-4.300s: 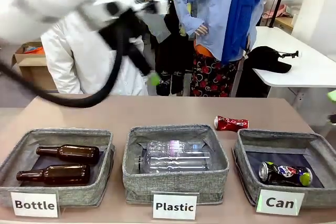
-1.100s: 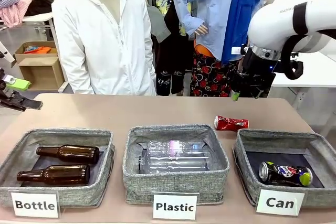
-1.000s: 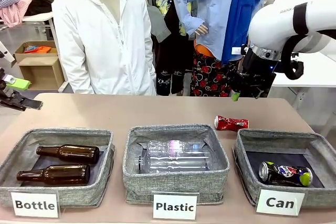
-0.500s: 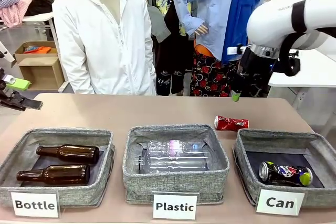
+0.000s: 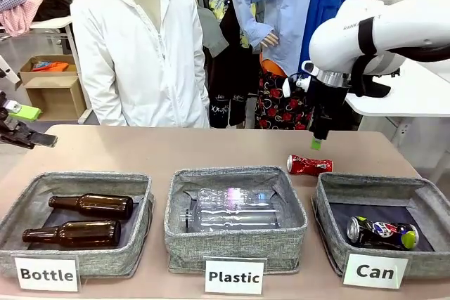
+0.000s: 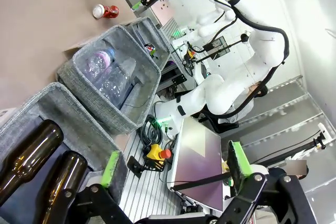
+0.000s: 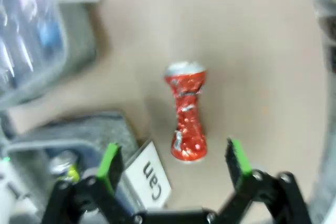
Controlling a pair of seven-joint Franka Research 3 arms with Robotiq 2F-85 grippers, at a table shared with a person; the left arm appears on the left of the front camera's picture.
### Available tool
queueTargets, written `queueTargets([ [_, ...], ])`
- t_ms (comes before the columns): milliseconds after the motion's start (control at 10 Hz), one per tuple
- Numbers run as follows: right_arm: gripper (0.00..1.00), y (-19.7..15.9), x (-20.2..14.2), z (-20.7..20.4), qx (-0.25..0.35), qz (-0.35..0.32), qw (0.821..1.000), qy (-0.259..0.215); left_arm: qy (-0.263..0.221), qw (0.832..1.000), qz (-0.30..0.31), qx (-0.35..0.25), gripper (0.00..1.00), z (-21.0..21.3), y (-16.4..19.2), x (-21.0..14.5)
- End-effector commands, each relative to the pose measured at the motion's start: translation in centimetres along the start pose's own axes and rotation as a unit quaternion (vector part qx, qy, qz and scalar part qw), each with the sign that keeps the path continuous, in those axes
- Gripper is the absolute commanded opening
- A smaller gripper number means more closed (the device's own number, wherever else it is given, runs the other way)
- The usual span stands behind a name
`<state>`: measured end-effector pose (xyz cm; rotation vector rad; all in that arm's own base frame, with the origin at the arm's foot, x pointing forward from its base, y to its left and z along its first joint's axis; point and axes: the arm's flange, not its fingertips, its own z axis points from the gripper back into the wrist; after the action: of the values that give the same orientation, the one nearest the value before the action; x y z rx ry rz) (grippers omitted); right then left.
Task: Sort the can waste into the basket.
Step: Pick up the can waste from the table and place it in the right Fabric basket.
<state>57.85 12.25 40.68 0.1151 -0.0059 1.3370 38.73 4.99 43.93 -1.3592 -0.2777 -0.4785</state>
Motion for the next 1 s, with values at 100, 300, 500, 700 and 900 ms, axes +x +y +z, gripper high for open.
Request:
queueTargets([
  [100, 1.0, -0.5, -0.5, 0.2, 0.022, 0.208, 0.975, 0.071, 0.003, 1.0, -0.001, 0.005, 1.0, -0.1, -0.1, -0.2],
  [300, 1.0, 0.5, -0.4, -0.6, 0.029, 0.148, 0.988, 0.04, 0.003, 1.0, -0.001, 0.005, 1.0, -0.1, -0.1, -0.2],
  [500, 1.0, 0.5, -0.6, -0.6, 0.032, 0.18, 0.982, 0.051, 0.003, 1.0, -0.001, 0.005, 1.0, -0.1, -0.1, -0.2],
  [700, 1.0, -0.6, 0.8, -1.7, 0.012, 0.13, 0.991, 0.031, 0.003, 1.0, -0.001, 0.005, 1.0, -0.1, -0.1, -0.2],
  [900, 1.0, -1.8, 1.7, -3.6, 0.003, 0.102, 0.994, 0.038, 0.003, 1.0, -0.001, 0.005, 1.0, -0.1, -0.1, -0.2],
])
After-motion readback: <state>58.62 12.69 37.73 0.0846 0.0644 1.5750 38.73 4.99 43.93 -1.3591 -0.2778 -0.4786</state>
